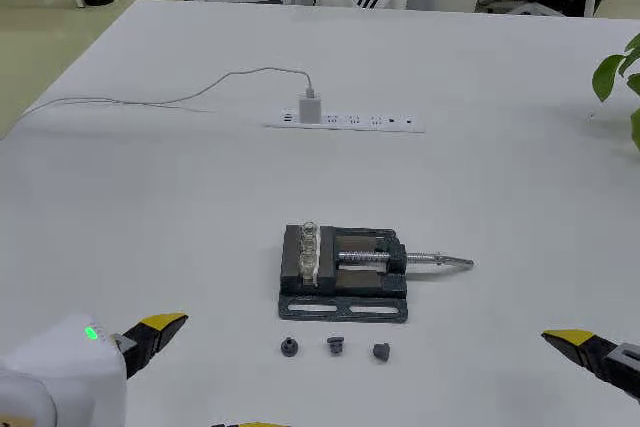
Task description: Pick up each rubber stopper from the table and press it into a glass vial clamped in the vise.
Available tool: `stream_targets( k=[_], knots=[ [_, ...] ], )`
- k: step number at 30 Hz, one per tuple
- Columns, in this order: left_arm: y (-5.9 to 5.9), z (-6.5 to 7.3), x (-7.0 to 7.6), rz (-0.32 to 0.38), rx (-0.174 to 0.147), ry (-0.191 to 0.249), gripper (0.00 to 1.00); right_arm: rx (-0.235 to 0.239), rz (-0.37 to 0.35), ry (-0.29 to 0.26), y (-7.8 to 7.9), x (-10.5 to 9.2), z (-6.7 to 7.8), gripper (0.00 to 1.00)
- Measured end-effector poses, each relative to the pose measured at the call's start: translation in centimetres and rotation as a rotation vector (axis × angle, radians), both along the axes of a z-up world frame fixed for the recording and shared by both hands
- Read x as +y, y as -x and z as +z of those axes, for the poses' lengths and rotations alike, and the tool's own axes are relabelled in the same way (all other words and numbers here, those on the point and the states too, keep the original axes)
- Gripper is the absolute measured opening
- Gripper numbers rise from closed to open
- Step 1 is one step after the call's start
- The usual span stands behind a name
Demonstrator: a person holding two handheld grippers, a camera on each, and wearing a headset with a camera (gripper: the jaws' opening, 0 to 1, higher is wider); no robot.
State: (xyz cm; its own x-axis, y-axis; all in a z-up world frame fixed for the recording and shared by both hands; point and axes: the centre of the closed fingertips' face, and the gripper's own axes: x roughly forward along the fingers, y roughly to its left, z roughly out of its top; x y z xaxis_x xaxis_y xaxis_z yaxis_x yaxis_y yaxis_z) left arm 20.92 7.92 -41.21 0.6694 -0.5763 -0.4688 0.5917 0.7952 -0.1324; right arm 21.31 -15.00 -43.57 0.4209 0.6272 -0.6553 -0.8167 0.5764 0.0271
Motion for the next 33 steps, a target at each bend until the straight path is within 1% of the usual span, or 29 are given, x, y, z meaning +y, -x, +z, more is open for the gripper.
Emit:
stream_targets(
  k=[5, 7, 8, 10, 13, 16, 17, 19, 22, 25, 29, 33],
  knots=[
    [0.1, -0.1, 0.1, -0.009, 0.000, -0.008, 0.92, -0.015, 0.029, 0.011, -0.7, 0.7, 0.2, 0.89],
    [0.1, -0.2, 0.3, -0.010, 0.003, -0.017, 0.92, -0.023, 0.037, 0.020, -1.0, 0.9, 0.2, 0.89],
    [0.0, -0.1, 0.5, -0.003, -0.001, -0.022, 0.92, -0.026, 0.045, 0.023, -1.2, 1.0, 0.3, 0.89],
    [-0.1, -0.1, 0.7, -0.001, -0.002, -0.021, 0.91, -0.028, 0.056, 0.024, -1.5, 1.2, 0.3, 0.88],
    [-0.2, -0.1, 1.0, 0.008, -0.006, -0.019, 0.91, -0.038, 0.085, 0.045, -1.9, 1.7, 0.3, 0.87],
    [-0.4, 0.1, 1.2, 0.021, -0.013, 0.002, 0.91, -0.046, 0.113, 0.064, -2.2, 2.2, 0.3, 0.86],
    [-0.4, 0.1, 1.2, 0.022, -0.013, 0.002, 0.90, -0.044, 0.119, 0.069, -2.3, 2.3, 0.3, 0.85],
    [-0.5, 0.2, 1.3, 0.024, -0.016, 0.006, 0.90, -0.043, 0.139, 0.085, -2.6, 2.6, 0.2, 0.83],
    [-0.5, 0.2, 1.4, 0.027, -0.017, 0.009, 0.90, -0.049, 0.169, 0.085, -3.0, 3.5, 0.3, 0.81],
    [-0.6, 0.3, 1.5, 0.031, -0.022, 0.008, 0.89, -0.058, 0.197, 0.092, -3.5, 4.4, 0.2, 0.78],
    [-0.5, 0.2, 1.8, 0.038, -0.022, 0.007, 0.89, -0.059, 0.223, 0.094, -3.9, 5.6, -0.2, 0.74],
    [-0.3, 0.2, 2.0, 0.047, -0.020, 0.009, 0.88, -0.055, 0.241, 0.093, -4.1, 6.6, -0.8, 0.67]
  ],
)
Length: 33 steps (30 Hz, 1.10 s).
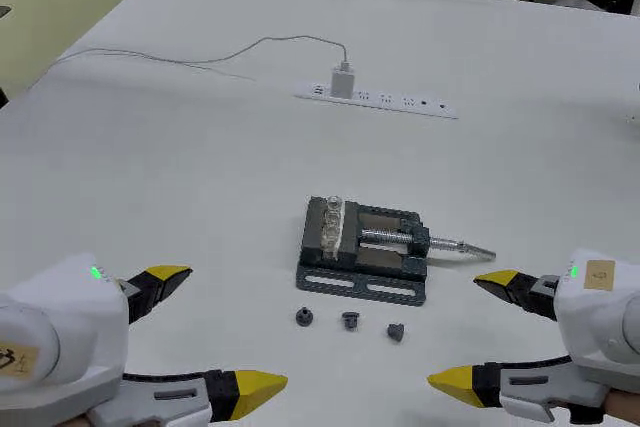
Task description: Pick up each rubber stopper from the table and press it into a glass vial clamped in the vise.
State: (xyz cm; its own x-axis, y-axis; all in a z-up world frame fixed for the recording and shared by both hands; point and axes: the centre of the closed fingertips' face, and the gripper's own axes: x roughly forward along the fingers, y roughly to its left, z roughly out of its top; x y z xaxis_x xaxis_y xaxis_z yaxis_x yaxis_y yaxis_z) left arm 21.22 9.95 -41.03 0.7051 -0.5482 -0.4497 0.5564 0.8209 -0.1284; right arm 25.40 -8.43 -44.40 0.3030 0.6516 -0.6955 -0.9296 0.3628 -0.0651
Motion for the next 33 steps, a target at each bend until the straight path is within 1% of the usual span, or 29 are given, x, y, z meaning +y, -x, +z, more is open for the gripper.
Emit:
stream_targets(
  k=[3, 7, 8, 9, 12, 13, 15, 18, 20, 21, 25, 28, 33],
  knots=[
    [0.2, -0.1, 0.0, 0.002, 0.003, 0.000, 0.88, -0.007, 0.026, 0.011, 0.0, 0.6, -0.6, 0.61],
    [0.4, -0.2, -0.1, 0.005, 0.007, 0.003, 0.87, 0.000, 0.037, 0.014, -0.1, 1.3, -1.2, 0.55],
    [0.4, -0.2, 0.0, 0.007, 0.008, 0.006, 0.87, -0.005, 0.039, 0.015, -0.2, 1.4, -1.4, 0.53],
    [0.4, -0.2, 0.0, 0.008, 0.009, 0.007, 0.87, -0.007, 0.040, 0.013, -0.3, 1.5, -1.4, 0.49],
    [0.5, -0.3, -0.1, 0.005, 0.013, 0.007, 0.87, 0.001, 0.019, -0.006, -0.7, 1.7, -1.6, 0.42],
    [0.5, -0.2, -0.1, 0.006, 0.013, 0.008, 0.87, 0.006, 0.005, -0.019, -0.9, 1.9, -1.6, 0.41],
    [0.5, -0.2, -0.1, 0.005, 0.011, 0.011, 0.86, 0.019, -0.012, -0.031, -1.0, 2.0, -1.7, 0.39],
    [0.5, -0.2, -0.1, 0.003, 0.011, 0.010, 0.86, 0.045, -0.032, -0.043, -1.1, 2.1, -2.0, 0.33],
    [0.4, -0.1, -0.1, 0.003, 0.009, 0.012, 0.86, 0.046, -0.037, -0.047, -1.2, 2.2, -2.2, 0.32],
    [0.4, -0.1, -0.1, 0.003, 0.007, 0.013, 0.86, 0.057, -0.039, -0.049, -1.1, 2.2, -2.5, 0.31],
    [0.4, -0.1, -0.1, 0.004, 0.007, 0.017, 0.85, 0.072, -0.027, -0.036, -0.8, 2.4, -3.4, 0.26],
    [0.5, -0.2, -0.2, 0.002, 0.010, 0.018, 0.85, 0.079, -0.027, -0.034, -0.6, 2.4, -3.7, 0.24],
    [0.7, -0.5, -0.3, 0.001, 0.016, 0.019, 0.85, 0.073, -0.009, -0.029, -0.3, 2.7, -4.0, 0.17]
  ],
)
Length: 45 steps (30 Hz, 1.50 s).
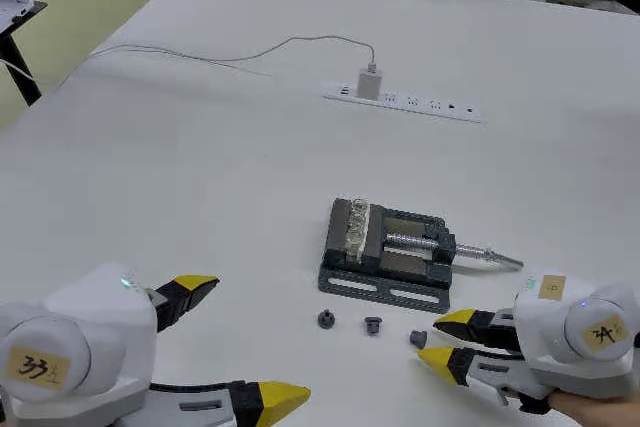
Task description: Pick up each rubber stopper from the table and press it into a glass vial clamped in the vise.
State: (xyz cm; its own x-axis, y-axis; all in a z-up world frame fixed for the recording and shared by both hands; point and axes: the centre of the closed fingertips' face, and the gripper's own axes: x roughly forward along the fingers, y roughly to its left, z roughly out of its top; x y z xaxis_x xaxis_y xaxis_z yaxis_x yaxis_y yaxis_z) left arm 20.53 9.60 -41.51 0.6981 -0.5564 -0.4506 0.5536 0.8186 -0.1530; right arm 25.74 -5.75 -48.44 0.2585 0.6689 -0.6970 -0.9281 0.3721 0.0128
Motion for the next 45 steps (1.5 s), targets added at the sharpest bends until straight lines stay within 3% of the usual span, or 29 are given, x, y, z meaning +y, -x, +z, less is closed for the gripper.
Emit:
stream_targets(
  k=[6, 22, 31, 34, 39, 45],
  knots=[
    [0.1, -0.2, 0.0, 0.000, 0.005, 0.000, 0.84, -0.010, 0.009, 0.000, -0.1, 0.2, -0.2, 0.11],
    [0.4, -0.6, -0.1, -0.003, 0.013, 0.002, 0.83, -0.024, 0.020, 0.003, -0.2, 0.4, -0.2, 0.09],
    [0.3, -0.4, -0.7, -0.031, 0.009, 0.004, 0.81, -0.055, 0.018, -0.041, -0.4, 0.1, 2.2, 0.08],
    [0.1, -0.1, -1.0, -0.044, -0.005, 0.009, 0.78, -0.047, 0.030, -0.026, -0.2, 0.0, 2.8, 0.08],
    [-0.2, 0.3, -1.9, -0.071, -0.023, 0.001, 0.77, -0.076, 0.074, -0.004, 0.4, -0.2, 4.2, 0.08],
    [-0.6, 0.6, -3.0, -0.136, -0.053, -0.039, 0.73, -0.092, 0.135, 0.029, 0.9, 0.1, 6.5, 0.08]
  ],
)
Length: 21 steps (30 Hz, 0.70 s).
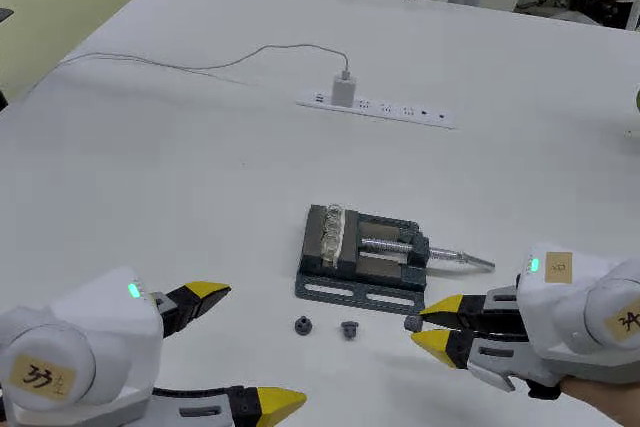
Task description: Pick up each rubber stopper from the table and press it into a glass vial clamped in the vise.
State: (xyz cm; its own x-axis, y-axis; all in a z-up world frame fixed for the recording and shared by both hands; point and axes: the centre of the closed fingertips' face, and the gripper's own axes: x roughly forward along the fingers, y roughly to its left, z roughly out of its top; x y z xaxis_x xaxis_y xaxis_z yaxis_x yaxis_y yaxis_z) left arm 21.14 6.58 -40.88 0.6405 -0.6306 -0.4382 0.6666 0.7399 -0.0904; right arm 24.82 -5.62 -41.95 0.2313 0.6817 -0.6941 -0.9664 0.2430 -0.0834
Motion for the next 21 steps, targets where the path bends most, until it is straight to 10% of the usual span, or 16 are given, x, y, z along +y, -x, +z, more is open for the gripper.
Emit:
stream_targets(
  k=[21],
  knots=[
    [-1.8, 0.2, -5.3, -0.285, -0.096, -0.220, 0.38, -0.065, 0.303, 0.254, 1.7, 1.3, 2.1, 0.08]
  ],
)
